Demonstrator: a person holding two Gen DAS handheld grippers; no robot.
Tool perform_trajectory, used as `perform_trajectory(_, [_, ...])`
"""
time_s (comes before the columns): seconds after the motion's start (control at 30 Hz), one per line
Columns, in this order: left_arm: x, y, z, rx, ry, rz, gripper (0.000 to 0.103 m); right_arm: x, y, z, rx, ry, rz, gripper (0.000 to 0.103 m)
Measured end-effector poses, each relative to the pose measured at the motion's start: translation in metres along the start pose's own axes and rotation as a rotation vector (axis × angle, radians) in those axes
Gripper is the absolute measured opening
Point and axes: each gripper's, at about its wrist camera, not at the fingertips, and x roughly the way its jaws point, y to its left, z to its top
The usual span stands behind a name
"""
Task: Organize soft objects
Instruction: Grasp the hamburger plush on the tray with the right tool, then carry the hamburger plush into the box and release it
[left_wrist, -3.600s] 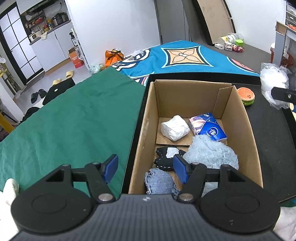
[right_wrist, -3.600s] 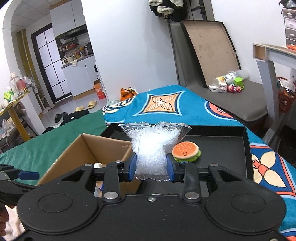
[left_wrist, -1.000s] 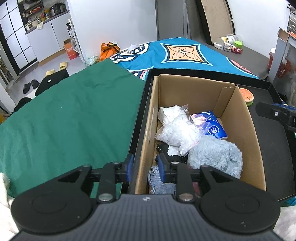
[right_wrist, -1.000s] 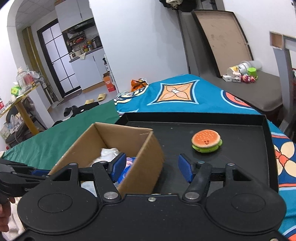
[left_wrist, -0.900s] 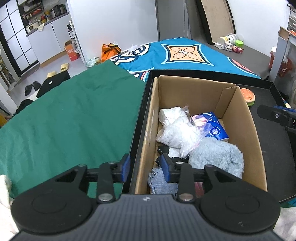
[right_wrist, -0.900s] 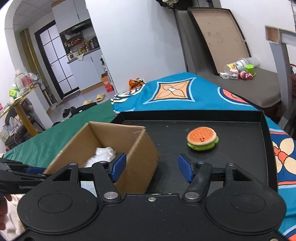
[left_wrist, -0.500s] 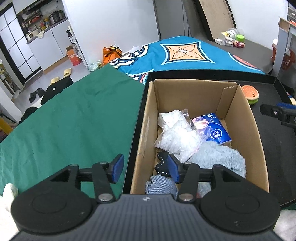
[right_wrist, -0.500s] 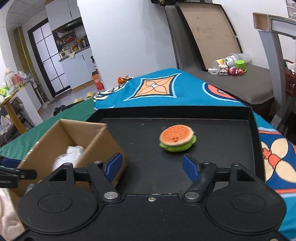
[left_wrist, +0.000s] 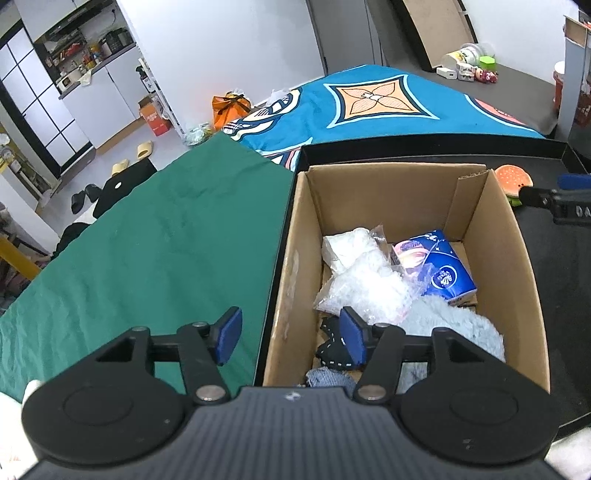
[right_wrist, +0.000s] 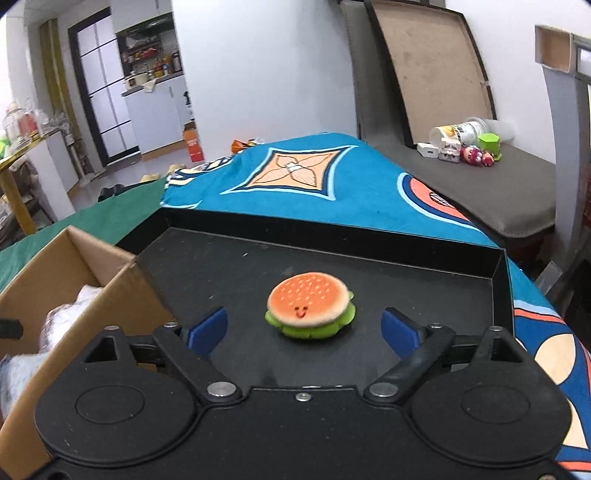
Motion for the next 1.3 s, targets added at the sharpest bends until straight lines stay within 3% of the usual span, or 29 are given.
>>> perform_trajectory(0.47, [0.015,-0.017,0.005,0.022,0.023,0.037,0.062,0.038,0.002,-0.001,0.032,0.027,-0.019,0.089])
perform_trajectory(0.53, [0.015,-0.018,0.005,0.027,0.025,0.034,0.062,0.040,0.004,-0.002,0.009,0.026,-0.031,0.081])
perform_trajectory(0.57, [0.015,-0.019,0.005,0.027,0.025,0.034,0.062,0.041,0.003,-0.003,0.005,0.029,-0.039,0.069])
perform_trajectory(0.63, [0.014,-0.020,0.006,0.030,0.022,0.038,0.062,0.040,0.001,-0.005,-0.004,0.025,-0.052,0.056])
perform_trajectory(0.7, [0.014,-0.020,0.006,0.028,0.023,0.038,0.062,0.035,-0.001,-0.005,0.002,0.031,-0.058,0.052])
perform_trajectory(0.97, [0.013,-0.020,0.005,0.023,0.023,0.042,0.062,0.003,-0.008,-0.017,0.075,0.042,-0.111,0.050])
perform_trajectory(1.3, [0.007,-0.016,0.005,0.004,0.016,0.012,0.062,-0.032,-0.002,-0.012,0.113,0.005,-0.094,0.050])
